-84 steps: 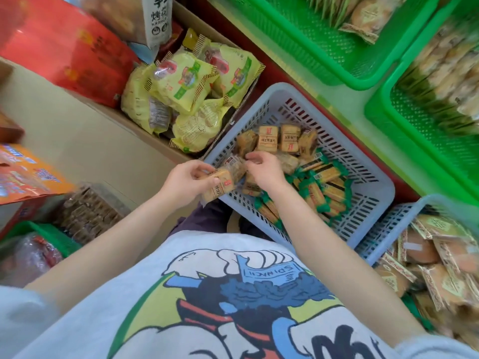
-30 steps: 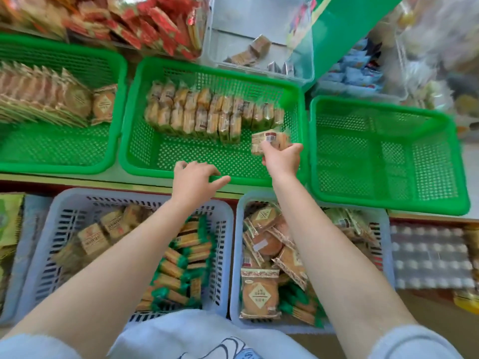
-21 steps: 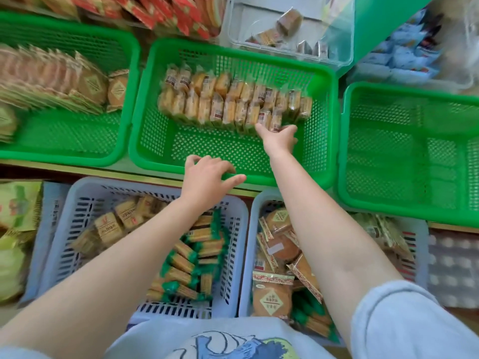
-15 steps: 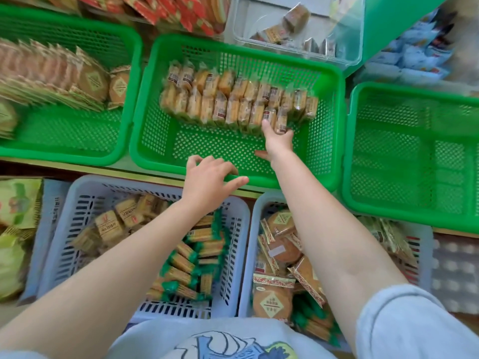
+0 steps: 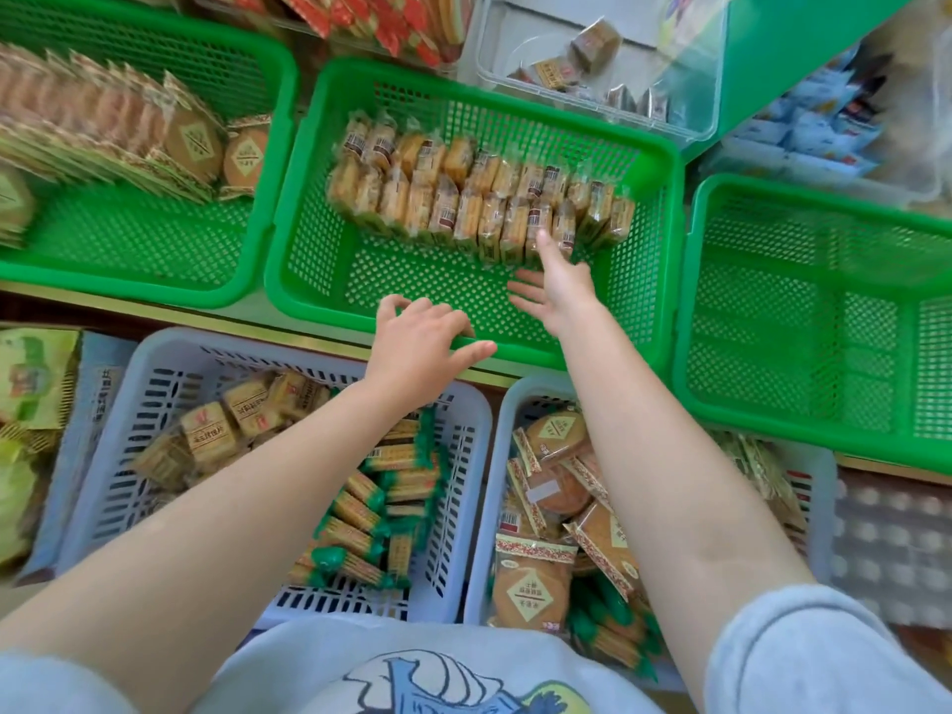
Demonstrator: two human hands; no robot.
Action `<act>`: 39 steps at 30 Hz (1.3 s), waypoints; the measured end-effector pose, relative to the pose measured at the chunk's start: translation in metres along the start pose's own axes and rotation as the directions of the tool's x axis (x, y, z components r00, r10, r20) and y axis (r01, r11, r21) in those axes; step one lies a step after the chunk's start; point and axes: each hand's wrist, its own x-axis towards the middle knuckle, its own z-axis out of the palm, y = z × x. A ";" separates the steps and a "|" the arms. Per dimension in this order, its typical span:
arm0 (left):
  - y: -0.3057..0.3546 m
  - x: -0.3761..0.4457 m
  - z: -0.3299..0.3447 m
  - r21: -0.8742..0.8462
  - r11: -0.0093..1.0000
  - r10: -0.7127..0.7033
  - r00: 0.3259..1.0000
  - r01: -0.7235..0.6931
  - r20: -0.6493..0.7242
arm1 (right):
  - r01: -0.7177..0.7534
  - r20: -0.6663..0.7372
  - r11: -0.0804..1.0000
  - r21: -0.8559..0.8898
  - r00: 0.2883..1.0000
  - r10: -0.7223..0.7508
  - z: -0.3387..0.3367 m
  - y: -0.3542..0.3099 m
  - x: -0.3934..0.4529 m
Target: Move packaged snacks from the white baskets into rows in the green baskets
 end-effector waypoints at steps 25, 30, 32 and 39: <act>-0.278 -0.279 0.079 -0.091 0.877 -0.474 0.880 0.471 -0.014 | 0.415 0.469 0.326 -0.849 0.877 0.106 0.205 0.256 -0.150; -0.284 -0.281 0.081 -0.139 0.883 -0.454 0.891 0.447 -0.022 | 0.444 0.471 0.253 -0.860 0.880 0.057 0.248 0.287 -0.145; -0.284 -0.283 0.081 -0.150 0.891 -0.438 0.899 0.429 -0.029 | 0.382 0.390 0.231 -0.895 0.921 -0.012 0.262 0.298 -0.146; -0.291 -0.287 0.074 -0.256 0.893 -0.396 0.917 0.371 -0.053 | 0.232 0.212 0.119 -0.965 0.964 -0.158 0.285 0.314 -0.157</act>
